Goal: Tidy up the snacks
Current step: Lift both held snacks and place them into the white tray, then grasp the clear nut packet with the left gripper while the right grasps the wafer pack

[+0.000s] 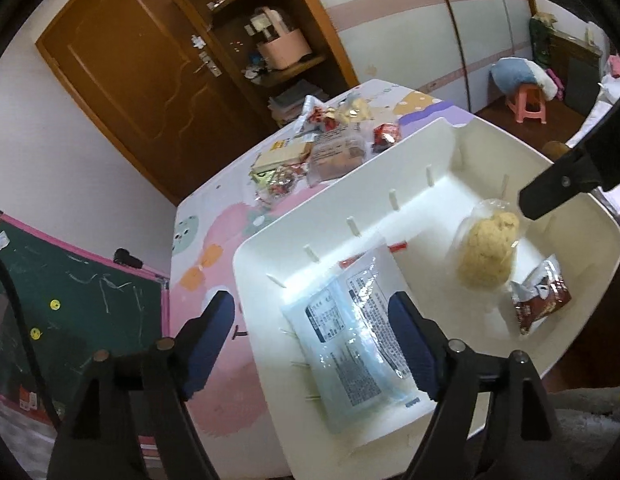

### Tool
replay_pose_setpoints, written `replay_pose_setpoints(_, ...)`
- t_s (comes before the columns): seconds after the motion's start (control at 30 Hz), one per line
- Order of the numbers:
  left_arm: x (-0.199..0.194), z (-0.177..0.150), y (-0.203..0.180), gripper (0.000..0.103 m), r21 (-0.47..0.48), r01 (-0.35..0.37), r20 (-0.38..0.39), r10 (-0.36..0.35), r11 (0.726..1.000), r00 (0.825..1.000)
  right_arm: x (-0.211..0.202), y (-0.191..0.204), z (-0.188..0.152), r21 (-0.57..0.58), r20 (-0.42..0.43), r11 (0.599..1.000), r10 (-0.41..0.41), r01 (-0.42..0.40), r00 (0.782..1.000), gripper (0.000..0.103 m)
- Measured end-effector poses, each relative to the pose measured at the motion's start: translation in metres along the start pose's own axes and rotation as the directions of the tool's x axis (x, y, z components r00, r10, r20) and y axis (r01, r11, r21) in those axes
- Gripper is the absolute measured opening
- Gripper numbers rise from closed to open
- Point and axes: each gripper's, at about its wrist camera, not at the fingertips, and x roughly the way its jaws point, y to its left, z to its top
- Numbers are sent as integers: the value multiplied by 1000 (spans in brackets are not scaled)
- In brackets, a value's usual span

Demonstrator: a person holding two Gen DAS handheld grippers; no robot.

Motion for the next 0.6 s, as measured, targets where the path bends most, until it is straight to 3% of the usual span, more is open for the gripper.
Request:
replay_pose_setpoints(0.2,-3,0,3,80,-9,17,-16,-17,1000,1000,-2,2,-2,-6,6,1000,1,-1,1000,24)
replay_pose_setpoints(0.5,10,13,37,85,-137,42,-87,-54,990,995,-7,4,4,6,18,1000,10,-11,1000,24)
replay_pose_setpoints(0.6,17,20,50,85,-163,36,-96,-53,986,994,-7,3,11,12,23,1000,17,-17,1000,32)
